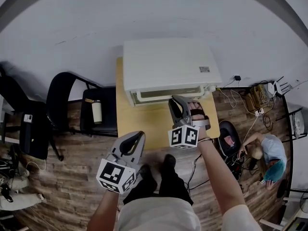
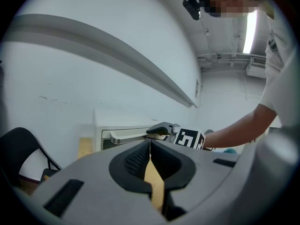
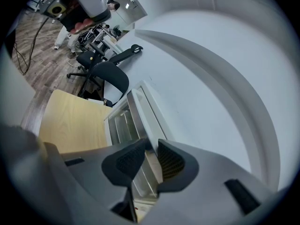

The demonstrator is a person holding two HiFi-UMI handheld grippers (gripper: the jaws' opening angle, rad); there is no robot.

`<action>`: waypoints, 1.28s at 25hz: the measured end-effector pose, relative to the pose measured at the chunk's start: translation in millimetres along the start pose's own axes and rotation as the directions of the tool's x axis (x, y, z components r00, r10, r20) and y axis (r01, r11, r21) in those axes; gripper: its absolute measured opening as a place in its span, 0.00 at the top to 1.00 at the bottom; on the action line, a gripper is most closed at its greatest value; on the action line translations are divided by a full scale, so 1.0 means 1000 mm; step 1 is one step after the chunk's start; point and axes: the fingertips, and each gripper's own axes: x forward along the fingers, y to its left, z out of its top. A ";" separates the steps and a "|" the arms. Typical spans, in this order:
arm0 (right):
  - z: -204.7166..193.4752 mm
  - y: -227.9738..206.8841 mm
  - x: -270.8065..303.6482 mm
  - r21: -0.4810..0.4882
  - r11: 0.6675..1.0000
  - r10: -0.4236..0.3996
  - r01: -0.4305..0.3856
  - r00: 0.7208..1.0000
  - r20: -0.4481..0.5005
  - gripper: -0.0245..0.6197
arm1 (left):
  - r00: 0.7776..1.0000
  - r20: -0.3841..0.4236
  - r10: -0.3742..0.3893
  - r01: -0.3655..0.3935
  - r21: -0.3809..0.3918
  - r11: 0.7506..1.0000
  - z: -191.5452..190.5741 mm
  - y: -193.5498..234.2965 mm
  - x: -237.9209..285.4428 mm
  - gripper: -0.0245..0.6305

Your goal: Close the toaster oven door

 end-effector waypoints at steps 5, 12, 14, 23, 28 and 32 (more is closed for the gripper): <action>0.000 0.000 0.000 0.001 1.000 -0.002 0.002 1.000 0.003 0.85 | 1.000 -0.001 -0.001 0.001 0.005 1.000 0.001 -0.001 -0.001 0.95; 0.001 0.005 -0.003 -0.028 1.000 -0.004 0.004 1.000 0.005 0.79 | 1.000 0.007 0.006 -0.006 0.014 1.000 0.006 -0.001 -0.011 0.95; 0.003 0.008 -0.004 -0.039 0.999 -0.002 0.002 1.000 0.001 0.80 | 1.000 0.011 0.010 -0.010 0.015 1.000 0.008 -0.001 -0.016 0.95; 0.012 0.012 -0.029 -0.026 0.999 -0.038 0.038 0.999 0.016 0.79 | 1.000 0.014 0.015 -0.016 0.016 1.000 0.004 -0.004 -0.036 0.95; 0.011 0.015 -0.048 0.002 0.999 -0.039 0.039 0.999 0.015 0.79 | 1.000 0.013 0.028 -0.028 0.001 1.000 -0.002 -0.006 -0.044 0.95; 0.005 0.019 -0.068 0.034 0.999 -0.024 0.024 1.000 0.009 0.80 | 1.000 0.005 0.029 -0.029 -0.005 1.000 -0.006 -0.017 -0.046 0.95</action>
